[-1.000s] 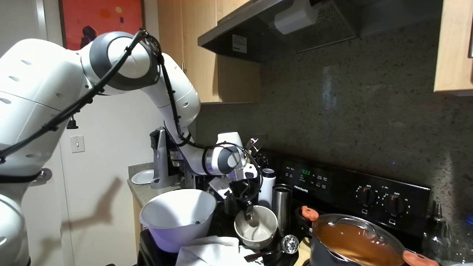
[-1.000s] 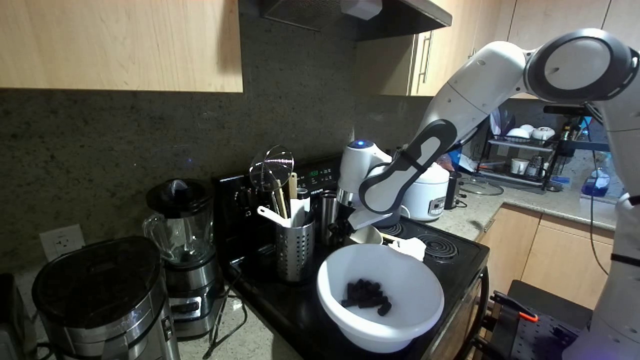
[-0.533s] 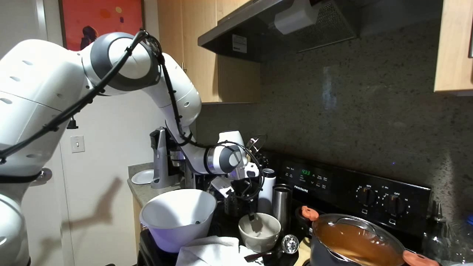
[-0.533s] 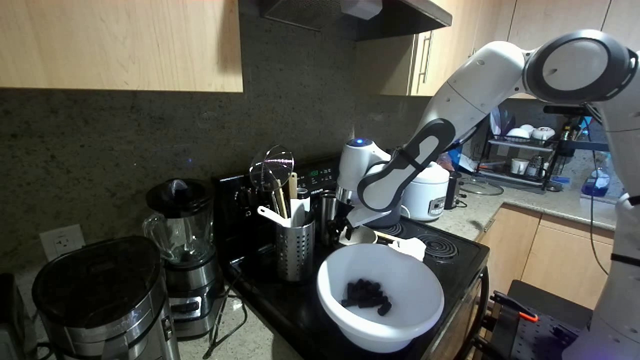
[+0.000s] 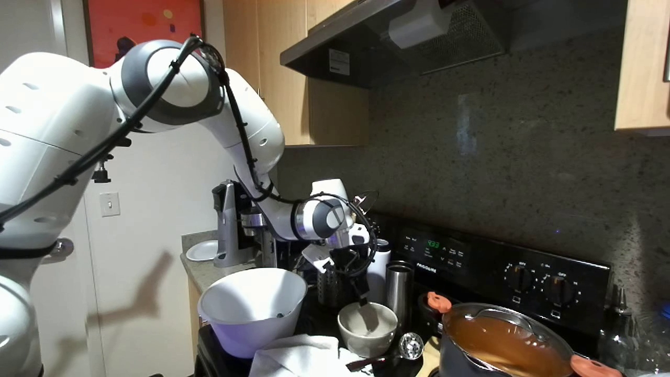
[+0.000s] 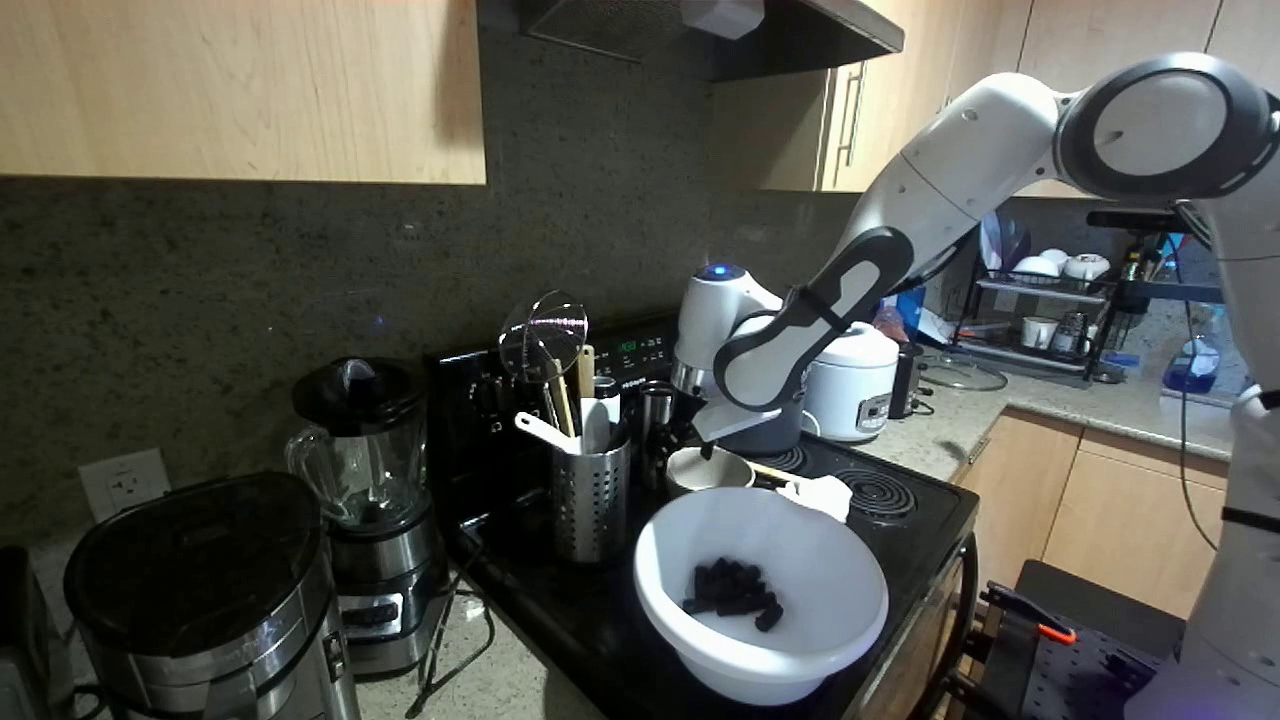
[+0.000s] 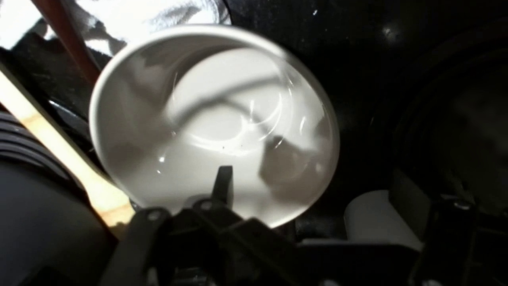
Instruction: Move the grey bowl on the stove backwards
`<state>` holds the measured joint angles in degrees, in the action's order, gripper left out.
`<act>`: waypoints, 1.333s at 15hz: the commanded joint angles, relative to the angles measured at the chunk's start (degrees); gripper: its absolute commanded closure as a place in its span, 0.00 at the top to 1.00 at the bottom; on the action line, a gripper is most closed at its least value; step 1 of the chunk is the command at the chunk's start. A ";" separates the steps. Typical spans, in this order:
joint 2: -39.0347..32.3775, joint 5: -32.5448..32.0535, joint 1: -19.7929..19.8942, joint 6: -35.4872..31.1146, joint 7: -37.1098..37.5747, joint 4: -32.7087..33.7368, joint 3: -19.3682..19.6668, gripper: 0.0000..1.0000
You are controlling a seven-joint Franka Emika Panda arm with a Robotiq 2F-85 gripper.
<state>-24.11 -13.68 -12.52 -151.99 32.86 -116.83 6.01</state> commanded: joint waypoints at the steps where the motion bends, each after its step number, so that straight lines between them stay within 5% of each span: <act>1: 5.50 1.14 -0.13 5.92 -0.57 -0.74 0.33 1.00; 8: 17.05 4.78 4.64 20.75 -5.90 -2.91 -2.11 1.00; 16: 34.32 14.35 10.01 34.08 -22.05 -7.58 -3.51 1.00; 20: 40.39 12.37 11.20 38.86 -24.54 -8.94 -3.88 1.00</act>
<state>11.28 -0.81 -2.92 -116.21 10.12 -123.23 3.48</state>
